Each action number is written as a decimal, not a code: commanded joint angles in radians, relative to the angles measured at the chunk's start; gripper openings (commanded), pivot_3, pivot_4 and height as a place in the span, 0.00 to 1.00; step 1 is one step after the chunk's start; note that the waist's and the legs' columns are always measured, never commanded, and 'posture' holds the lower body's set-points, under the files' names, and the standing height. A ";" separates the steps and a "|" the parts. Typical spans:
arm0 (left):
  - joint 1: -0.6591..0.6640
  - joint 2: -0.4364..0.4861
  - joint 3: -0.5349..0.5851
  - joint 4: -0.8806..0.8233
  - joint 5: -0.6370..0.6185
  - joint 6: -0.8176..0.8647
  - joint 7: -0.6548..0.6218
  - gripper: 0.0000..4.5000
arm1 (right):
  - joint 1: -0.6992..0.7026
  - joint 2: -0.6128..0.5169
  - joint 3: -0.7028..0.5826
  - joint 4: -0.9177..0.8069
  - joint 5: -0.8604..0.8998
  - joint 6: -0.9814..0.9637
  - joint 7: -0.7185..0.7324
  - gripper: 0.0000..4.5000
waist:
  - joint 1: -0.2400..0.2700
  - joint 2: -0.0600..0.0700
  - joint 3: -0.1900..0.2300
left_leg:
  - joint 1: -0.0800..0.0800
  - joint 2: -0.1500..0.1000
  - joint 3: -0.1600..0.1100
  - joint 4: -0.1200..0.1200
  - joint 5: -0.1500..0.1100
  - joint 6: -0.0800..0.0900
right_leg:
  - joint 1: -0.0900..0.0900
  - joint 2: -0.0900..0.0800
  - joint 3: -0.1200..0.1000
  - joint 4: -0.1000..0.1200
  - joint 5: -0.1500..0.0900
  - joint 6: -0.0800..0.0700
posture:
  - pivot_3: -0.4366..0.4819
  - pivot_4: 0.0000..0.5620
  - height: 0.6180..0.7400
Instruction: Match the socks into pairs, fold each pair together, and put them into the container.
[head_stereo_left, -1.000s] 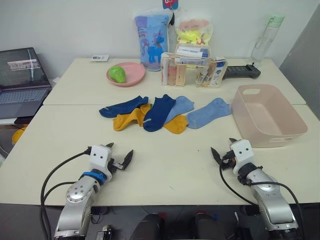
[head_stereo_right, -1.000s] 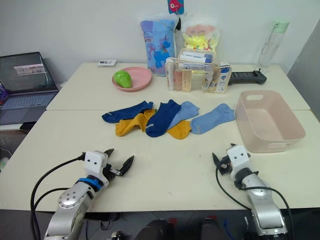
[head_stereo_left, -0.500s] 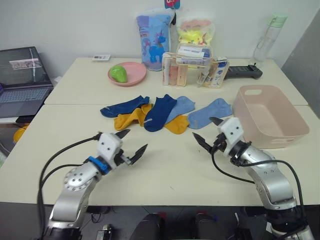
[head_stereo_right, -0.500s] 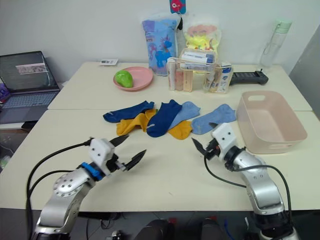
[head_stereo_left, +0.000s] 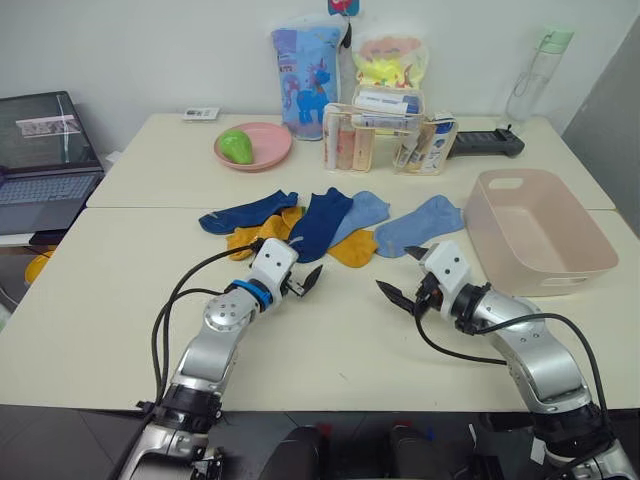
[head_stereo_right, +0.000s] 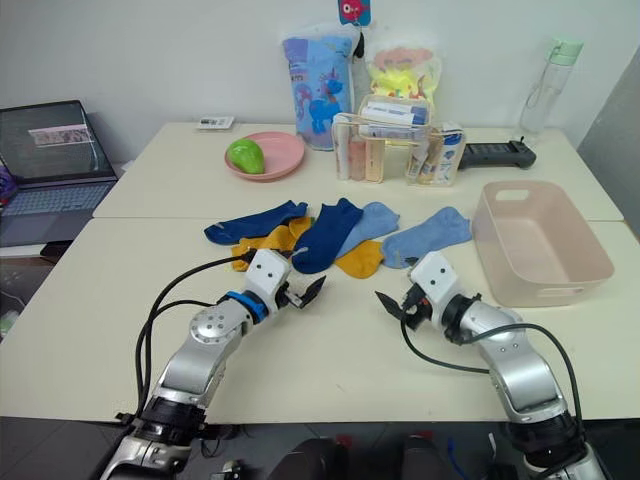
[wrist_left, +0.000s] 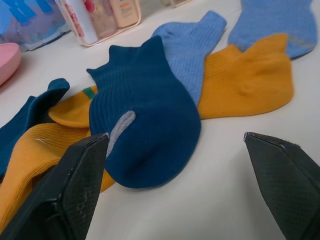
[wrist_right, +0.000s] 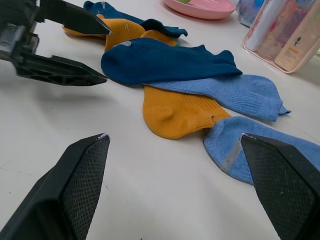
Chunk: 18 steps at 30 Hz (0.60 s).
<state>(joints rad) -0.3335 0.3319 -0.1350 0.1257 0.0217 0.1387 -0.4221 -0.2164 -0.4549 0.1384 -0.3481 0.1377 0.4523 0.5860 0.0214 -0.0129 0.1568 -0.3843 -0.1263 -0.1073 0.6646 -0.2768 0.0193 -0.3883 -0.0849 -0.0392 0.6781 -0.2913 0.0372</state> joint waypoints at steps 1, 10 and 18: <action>-0.042 -0.021 -0.017 0.064 0.045 -0.069 0.040 1.00 | -0.001 0.005 -0.007 -0.048 0.004 0.001 -0.013 0.99 | 0.000 0.000 0.000 | 0.000 0.000 0.000 0.000 0.000 0.000 | 0.000 0.000 0.000 0.000 0.000 0.000 | 0.48 0.27 1.00; -0.127 -0.034 0.004 0.230 0.088 -0.168 0.107 0.43 | 0.022 -0.007 0.002 -0.067 -0.009 0.010 -0.016 1.00 | 0.001 -0.002 0.001 | 0.000 0.000 0.000 0.000 0.000 0.000 | 0.000 0.000 0.000 0.000 0.000 0.000 | 0.48 0.27 1.00; -0.109 -0.019 0.007 0.209 0.082 -0.245 0.086 0.01 | 0.028 -0.012 0.013 -0.063 -0.021 0.001 -0.016 1.00 | 0.000 -0.002 0.001 | 0.000 0.000 0.000 0.000 0.000 0.000 | 0.000 0.000 0.000 0.000 0.000 0.000 | 0.48 0.27 1.00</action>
<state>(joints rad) -0.4411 0.3003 -0.1413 0.3695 0.1033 -0.0651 -0.3321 -0.1833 -0.4613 0.1555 -0.3601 0.1163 0.4660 0.5694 0.0216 -0.0147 0.1578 -0.3843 -0.1264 -0.1073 0.6647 -0.2765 0.0188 -0.3886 -0.0850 -0.0392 0.6784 -0.2913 0.0372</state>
